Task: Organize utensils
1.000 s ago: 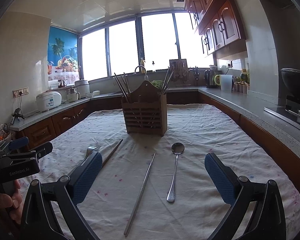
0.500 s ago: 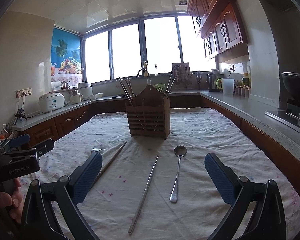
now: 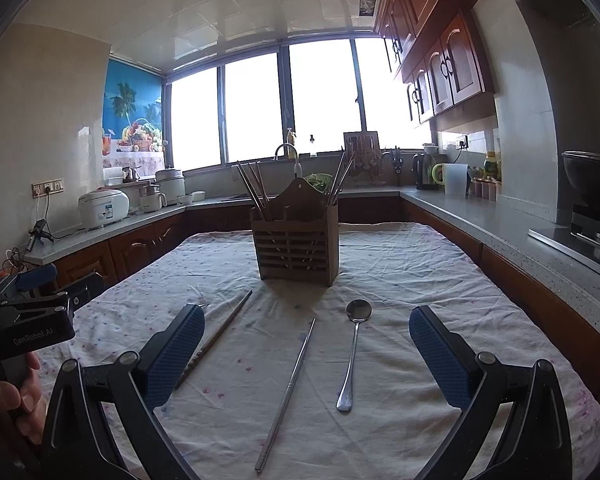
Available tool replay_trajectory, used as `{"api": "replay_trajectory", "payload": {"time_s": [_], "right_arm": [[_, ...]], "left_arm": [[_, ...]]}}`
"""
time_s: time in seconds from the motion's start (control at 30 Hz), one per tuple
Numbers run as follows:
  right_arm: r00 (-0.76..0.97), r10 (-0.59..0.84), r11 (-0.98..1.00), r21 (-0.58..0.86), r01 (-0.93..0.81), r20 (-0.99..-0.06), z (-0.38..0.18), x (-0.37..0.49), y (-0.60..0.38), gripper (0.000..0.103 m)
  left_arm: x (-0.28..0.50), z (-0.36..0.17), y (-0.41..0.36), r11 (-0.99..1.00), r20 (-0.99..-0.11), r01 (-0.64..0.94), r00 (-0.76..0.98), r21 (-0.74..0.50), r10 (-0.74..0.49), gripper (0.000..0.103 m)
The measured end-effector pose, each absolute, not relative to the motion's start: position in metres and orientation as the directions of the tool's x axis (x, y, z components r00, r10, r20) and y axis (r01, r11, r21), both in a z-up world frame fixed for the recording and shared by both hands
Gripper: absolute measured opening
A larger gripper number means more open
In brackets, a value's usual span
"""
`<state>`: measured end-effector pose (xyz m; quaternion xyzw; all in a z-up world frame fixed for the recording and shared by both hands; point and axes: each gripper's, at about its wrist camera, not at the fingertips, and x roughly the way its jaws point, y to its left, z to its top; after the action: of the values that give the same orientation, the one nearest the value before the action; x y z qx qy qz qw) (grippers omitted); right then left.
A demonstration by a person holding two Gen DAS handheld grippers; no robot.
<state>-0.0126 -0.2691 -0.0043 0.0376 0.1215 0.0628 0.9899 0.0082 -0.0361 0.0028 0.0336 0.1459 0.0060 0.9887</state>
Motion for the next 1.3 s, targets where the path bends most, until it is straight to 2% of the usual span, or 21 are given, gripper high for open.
{"api": "replay_trajectory", "payload": {"time_s": [0.17,0.47,0.67,1.07,1.3], "right_arm": [[0.963,0.135,0.989,0.083,-0.119,-0.234,0.0,-0.011,-0.268,0.103],[0.959,0.15,0.988,0.071,-0.137,-0.239,0.021,0.001,-0.266,0.103],[0.963,0.144,0.989,0.06,-0.133,-0.228,0.025,0.013,-0.265,0.103],[0.947,0.142,0.989,0.087,-0.122,-0.287,-0.004,0.023,-0.269,0.103],[0.953,0.137,0.99,0.077,-0.12,-0.272,-0.007,0.019,-0.27,0.103]], "left_arm": [[0.012,0.007,-0.035,0.998,-0.296,0.01,0.955,0.059,0.008,0.103],[0.032,0.028,-0.027,0.995,-0.315,0.096,0.944,-0.035,-0.102,0.103],[0.043,0.025,-0.031,0.997,-0.315,0.08,0.946,-0.013,-0.08,0.103],[0.046,-0.007,-0.03,0.999,-0.363,0.043,0.931,0.02,-0.033,0.103],[0.04,-0.005,-0.028,0.999,-0.338,0.027,0.941,0.024,-0.018,0.103]]}}
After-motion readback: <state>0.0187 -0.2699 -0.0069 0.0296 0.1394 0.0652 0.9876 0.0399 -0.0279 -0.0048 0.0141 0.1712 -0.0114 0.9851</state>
